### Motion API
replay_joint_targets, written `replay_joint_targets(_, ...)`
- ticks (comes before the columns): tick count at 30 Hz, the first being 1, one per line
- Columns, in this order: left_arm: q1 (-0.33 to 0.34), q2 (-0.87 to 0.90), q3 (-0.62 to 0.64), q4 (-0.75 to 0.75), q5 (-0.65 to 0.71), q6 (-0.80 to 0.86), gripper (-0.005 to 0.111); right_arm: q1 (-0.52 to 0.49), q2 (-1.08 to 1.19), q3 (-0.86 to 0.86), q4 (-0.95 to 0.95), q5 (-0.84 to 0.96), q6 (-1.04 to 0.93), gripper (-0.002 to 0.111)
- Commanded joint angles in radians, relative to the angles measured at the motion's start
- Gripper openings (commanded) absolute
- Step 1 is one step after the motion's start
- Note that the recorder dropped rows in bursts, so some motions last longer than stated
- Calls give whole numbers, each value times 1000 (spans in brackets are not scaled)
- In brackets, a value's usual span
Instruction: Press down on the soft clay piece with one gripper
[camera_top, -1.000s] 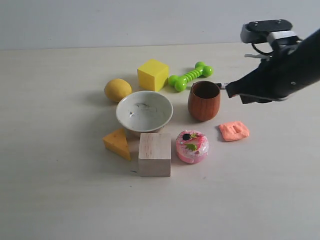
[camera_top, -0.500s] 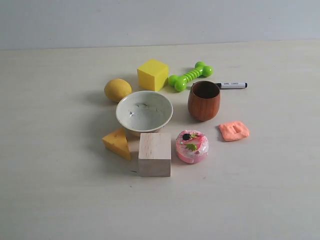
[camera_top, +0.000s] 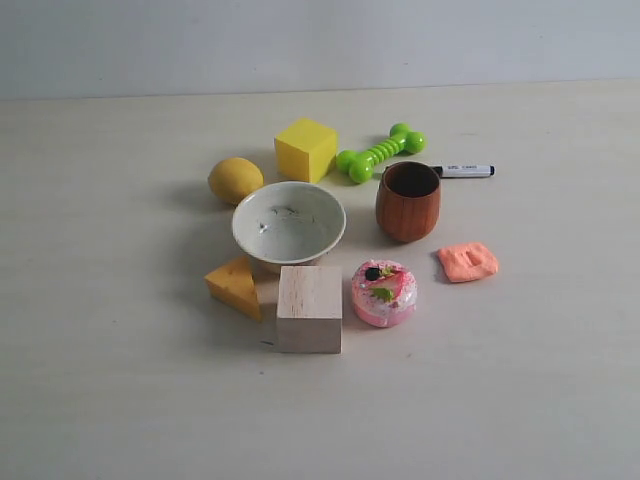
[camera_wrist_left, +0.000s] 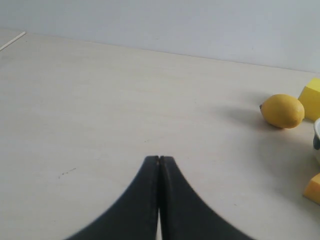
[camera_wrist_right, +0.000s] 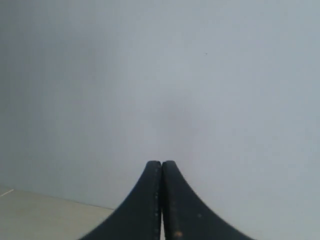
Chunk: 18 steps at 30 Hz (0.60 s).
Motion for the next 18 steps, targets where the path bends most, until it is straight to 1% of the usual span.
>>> replay_joint_targets(1, 1, -6, 0, -3, -6, 6, 0, -1, -61, 7, -173, 64, 100, 0)
replay_joint_targets(2, 1, -6, 0, -3, -6, 6, 0, -4, -68, 7, -224, 79, 144, 0)
replay_joint_targets(4, 1, -6, 0, -3, -6, 6, 0, -42, -84, 9, -341, 114, 270, 0)
replay_joint_targets(6, 1, -6, 0, -3, -6, 6, 0, -112, -85, 9, -411, 134, 356, 0)
replay_joint_targets(13, 1, -6, 0, -3, -6, 6, 0, -355, -85, 9, -424, 135, 358, 0)
replay_joint_targets(15, 1, -6, 0, -3, -6, 6, 0, -381, -85, 13, -428, 138, 358, 0)
replay_joint_targets(18, 1, -6, 0, -3, -6, 6, 0, -381, -85, 64, -444, 138, 356, 0)
